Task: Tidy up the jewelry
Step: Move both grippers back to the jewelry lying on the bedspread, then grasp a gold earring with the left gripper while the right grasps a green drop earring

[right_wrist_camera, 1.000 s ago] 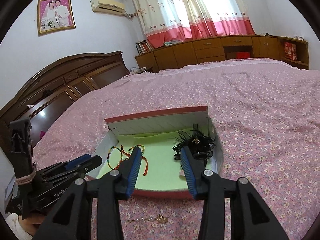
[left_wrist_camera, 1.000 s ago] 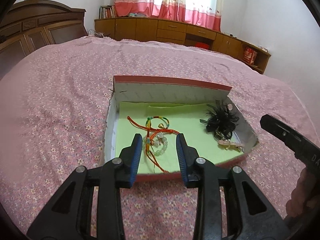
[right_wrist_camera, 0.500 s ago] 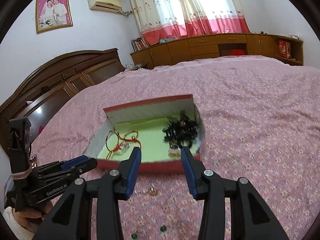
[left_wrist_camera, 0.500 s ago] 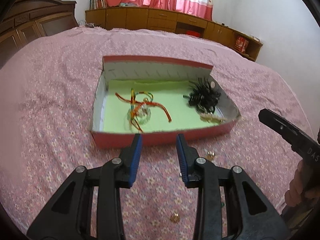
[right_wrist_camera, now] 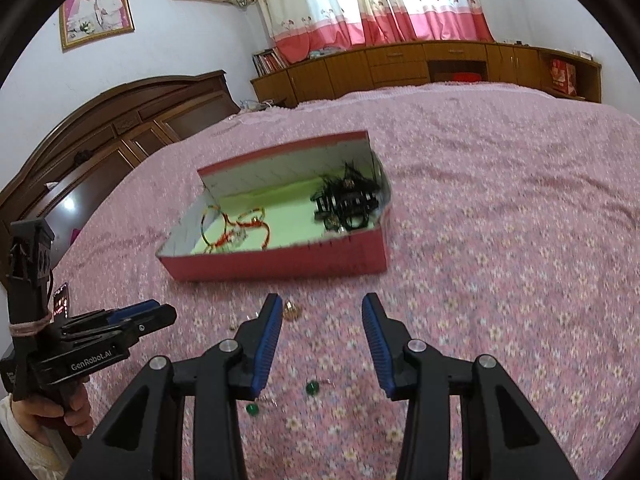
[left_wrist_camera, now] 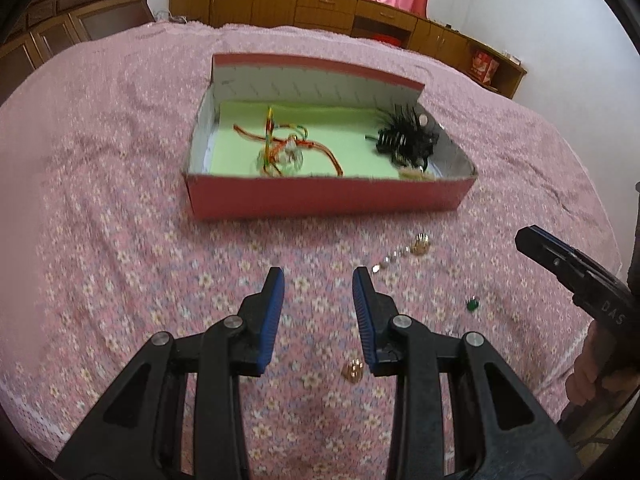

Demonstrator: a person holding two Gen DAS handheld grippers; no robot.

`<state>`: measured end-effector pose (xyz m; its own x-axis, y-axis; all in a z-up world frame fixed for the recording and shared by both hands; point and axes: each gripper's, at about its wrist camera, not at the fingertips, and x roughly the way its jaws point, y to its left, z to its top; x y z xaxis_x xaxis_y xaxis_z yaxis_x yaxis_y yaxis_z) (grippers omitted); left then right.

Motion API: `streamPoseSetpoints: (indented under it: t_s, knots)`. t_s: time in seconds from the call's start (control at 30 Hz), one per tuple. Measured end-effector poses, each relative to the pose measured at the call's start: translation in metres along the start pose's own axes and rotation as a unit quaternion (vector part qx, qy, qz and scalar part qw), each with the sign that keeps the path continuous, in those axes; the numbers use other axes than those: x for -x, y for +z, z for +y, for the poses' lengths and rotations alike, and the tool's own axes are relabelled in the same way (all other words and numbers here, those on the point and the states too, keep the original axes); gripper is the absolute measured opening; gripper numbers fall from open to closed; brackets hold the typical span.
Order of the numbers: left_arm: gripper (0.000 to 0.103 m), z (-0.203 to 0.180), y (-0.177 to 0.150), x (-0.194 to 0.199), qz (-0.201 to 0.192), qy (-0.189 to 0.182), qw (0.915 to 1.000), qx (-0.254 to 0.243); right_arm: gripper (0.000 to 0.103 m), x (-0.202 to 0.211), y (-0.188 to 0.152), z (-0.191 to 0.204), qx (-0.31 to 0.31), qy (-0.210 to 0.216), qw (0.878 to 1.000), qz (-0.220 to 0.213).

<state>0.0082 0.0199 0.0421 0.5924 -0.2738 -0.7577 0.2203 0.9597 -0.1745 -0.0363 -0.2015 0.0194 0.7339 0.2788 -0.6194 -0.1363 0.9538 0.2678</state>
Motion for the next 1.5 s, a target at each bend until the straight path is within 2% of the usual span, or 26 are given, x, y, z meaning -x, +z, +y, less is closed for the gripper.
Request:
streamPoseSetpoints:
  t_s: [0.63,0.93,0.97,1.1,1.5]
  knots:
    - [0.027,-0.016,-0.038,-0.010,0.060,-0.028,0.9975,-0.025,0.045,-0.007,-0.028,-0.011,-0.014,-0.015,0.999,0.045]
    - [0.026,-0.025,-0.043,-0.021,0.065,-0.035,0.9965,-0.039,0.045,-0.009,-0.032,-0.013,-0.018,-0.014,0.999,0.050]
    - [0.024,-0.026,-0.044,-0.022,0.064,-0.035,0.9965,-0.041,0.045,-0.009,-0.032,-0.013,-0.018,-0.014,0.998,0.050]
    - [0.006,-0.028,-0.045,-0.026,0.064,-0.028,0.9962,-0.052,0.045,-0.011,-0.034,-0.013,-0.020,-0.014,0.998,0.053]
    - [0.006,-0.018,-0.041,-0.015,0.045,-0.029,0.9977,-0.042,0.044,-0.019,-0.038,-0.005,-0.013,-0.005,0.998,0.068]
